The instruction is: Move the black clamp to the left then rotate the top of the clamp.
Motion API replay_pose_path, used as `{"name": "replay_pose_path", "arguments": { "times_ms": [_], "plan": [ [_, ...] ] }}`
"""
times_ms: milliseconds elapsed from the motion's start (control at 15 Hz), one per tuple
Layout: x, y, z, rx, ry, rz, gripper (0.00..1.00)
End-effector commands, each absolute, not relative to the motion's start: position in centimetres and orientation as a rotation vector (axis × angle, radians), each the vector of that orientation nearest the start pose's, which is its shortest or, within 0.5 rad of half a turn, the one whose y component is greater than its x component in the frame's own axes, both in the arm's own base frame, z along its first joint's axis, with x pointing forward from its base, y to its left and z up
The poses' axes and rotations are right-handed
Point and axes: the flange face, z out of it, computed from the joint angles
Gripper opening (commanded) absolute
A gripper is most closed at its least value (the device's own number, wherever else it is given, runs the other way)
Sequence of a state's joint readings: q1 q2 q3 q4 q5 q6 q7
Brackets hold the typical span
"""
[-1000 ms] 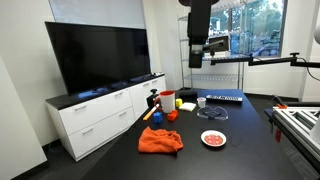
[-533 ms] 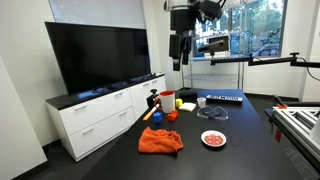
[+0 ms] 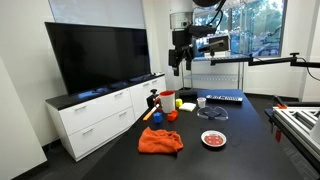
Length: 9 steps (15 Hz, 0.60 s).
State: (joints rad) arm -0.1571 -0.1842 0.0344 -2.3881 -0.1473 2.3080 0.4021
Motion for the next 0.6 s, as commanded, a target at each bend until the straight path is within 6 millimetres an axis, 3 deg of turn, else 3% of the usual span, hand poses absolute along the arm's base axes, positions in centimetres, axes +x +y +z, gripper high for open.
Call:
{"name": "replay_pose_path", "arguments": {
  "times_ms": [0,200,333,533],
  "plan": [
    [47.7,-6.0,40.2,-3.166,0.689,-0.195,1.00],
    [48.0,-4.8,39.1,-3.165,0.655,-0.166,1.00],
    [49.3,-5.9,38.1,-3.154,0.702,-0.163,1.00],
    [51.2,-9.1,36.9,-3.117,0.808,-0.178,1.00]
  ]
}}
